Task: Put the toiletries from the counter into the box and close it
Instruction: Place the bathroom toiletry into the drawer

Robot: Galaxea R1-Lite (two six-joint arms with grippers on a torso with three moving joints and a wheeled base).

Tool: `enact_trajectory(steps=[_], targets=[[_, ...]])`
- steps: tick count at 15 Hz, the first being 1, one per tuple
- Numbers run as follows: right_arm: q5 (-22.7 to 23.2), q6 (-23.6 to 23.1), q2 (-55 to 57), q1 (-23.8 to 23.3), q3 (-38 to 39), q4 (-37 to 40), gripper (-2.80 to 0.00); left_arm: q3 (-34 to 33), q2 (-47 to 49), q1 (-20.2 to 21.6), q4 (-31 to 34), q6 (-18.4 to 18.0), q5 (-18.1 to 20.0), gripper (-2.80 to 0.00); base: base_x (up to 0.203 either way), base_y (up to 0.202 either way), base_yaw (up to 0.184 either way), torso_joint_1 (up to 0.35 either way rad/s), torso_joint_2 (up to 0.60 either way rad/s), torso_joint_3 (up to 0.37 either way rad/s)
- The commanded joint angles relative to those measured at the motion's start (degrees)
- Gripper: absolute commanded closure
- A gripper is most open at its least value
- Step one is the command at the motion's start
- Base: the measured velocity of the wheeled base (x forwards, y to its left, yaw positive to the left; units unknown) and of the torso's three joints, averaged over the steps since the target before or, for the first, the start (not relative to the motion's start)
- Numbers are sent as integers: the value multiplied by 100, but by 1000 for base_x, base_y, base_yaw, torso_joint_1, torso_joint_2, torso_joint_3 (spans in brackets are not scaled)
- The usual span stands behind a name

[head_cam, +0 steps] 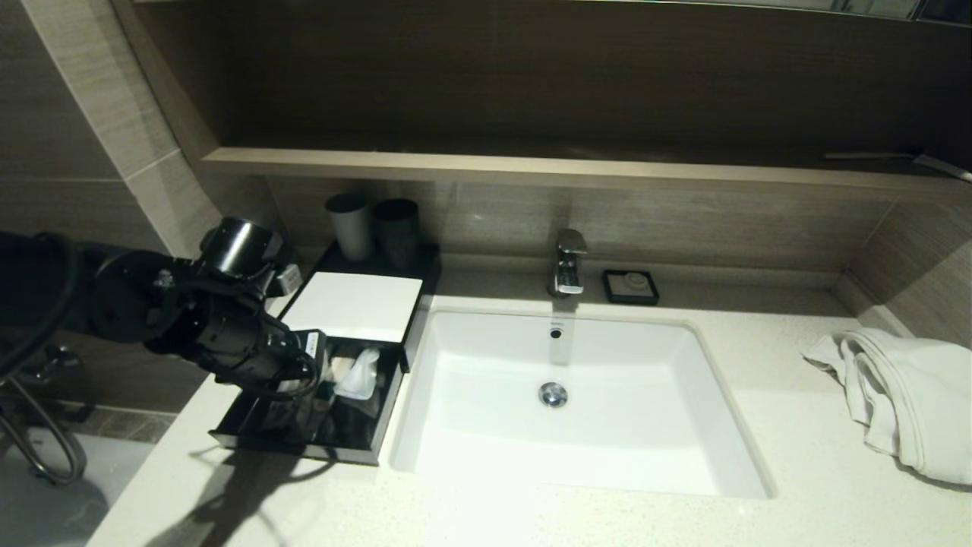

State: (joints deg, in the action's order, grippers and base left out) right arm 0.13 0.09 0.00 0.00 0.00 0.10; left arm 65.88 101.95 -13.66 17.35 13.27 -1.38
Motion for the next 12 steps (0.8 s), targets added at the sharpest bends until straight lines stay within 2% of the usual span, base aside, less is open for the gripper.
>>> enact_trajectory(steps=[1, 3, 4, 6, 12], targets=[[4, -1, 0, 0, 0, -1, 0, 10, -7, -168, 119, -20, 11, 0, 0, 0, 0, 0, 0, 0], [4, -1, 0, 0, 0, -1, 0, 59, 28, -234, 326, -108, 98, 0, 0, 0, 0, 0, 0, 0], [4, -1, 0, 0, 0, -1, 0, 139, 42, -236, 471, -121, 310, 0, 0, 0, 0, 0, 0, 0], [4, -1, 0, 0, 0, -1, 0, 294, 140, -234, 678, -123, 479, 0, 0, 0, 0, 0, 0, 0], [4, -1, 0, 0, 0, -1, 0, 653, 739, -191, 796, -166, 490, 0, 0, 0, 0, 0, 0, 0]])
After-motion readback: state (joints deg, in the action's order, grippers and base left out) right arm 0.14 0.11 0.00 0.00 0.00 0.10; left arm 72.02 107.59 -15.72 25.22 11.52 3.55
